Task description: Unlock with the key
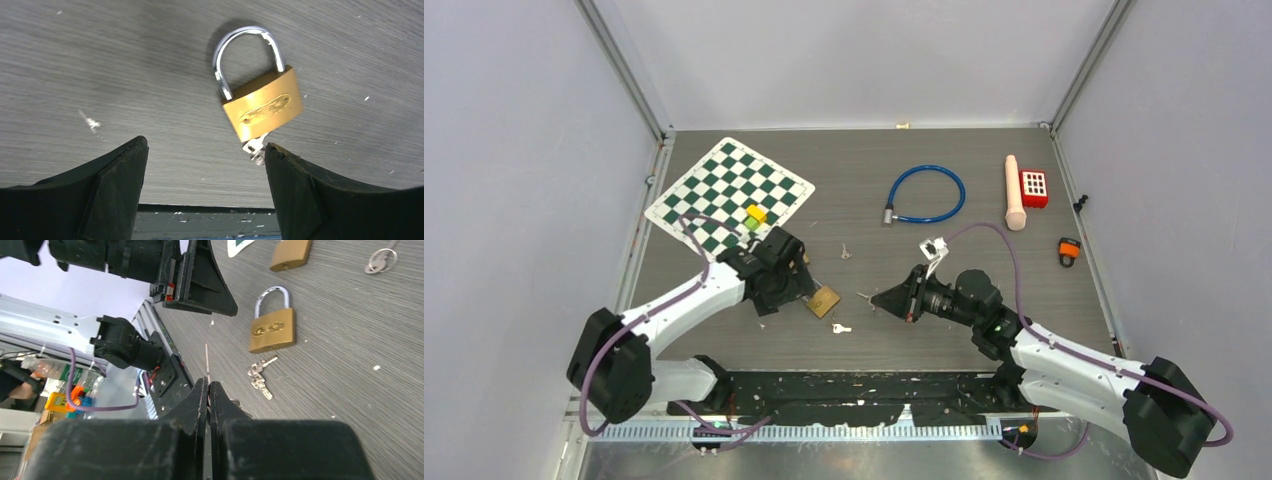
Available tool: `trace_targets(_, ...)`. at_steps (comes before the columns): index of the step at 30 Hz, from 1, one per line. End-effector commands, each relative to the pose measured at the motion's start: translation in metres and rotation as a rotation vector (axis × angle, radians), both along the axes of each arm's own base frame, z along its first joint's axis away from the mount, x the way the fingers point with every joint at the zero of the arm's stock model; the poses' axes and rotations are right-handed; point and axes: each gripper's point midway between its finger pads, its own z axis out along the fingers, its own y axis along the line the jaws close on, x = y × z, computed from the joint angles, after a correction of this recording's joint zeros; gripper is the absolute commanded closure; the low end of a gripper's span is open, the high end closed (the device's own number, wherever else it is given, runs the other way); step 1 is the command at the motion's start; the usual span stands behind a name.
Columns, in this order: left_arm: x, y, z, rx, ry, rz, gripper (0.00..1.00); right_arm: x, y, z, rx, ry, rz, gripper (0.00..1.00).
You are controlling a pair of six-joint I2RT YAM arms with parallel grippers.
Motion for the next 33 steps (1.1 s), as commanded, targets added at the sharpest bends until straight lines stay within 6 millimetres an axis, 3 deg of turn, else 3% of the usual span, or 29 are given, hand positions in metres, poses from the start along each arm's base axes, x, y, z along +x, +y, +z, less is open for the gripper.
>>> trace_targets(1,0.025,-0.027,0.012,-0.005,-0.053,-0.046,0.16,0.011,-0.007,-0.001,-0.028,-0.075,-0.064,0.95)
trace_targets(6,0.028,-0.047,0.002,0.005,-0.016,-0.135,0.18,0.013,-0.012,-0.009,-0.062,-0.111,-0.076,0.95)
trace_targets(16,0.037,-0.049,-0.005,0.113,0.014,-0.334,0.08,0.006,-0.02,-0.027,-0.066,-0.106,-0.08,0.95)
trace_targets(22,0.05,-0.057,-0.005,0.157,-0.03,-0.573,0.09,0.009,-0.024,-0.023,-0.033,-0.107,-0.123,0.95)
trace_targets(33,0.054,-0.074,-0.009,0.236,-0.039,-0.762,0.13,0.003,-0.029,-0.027,-0.002,-0.051,-0.141,0.95)
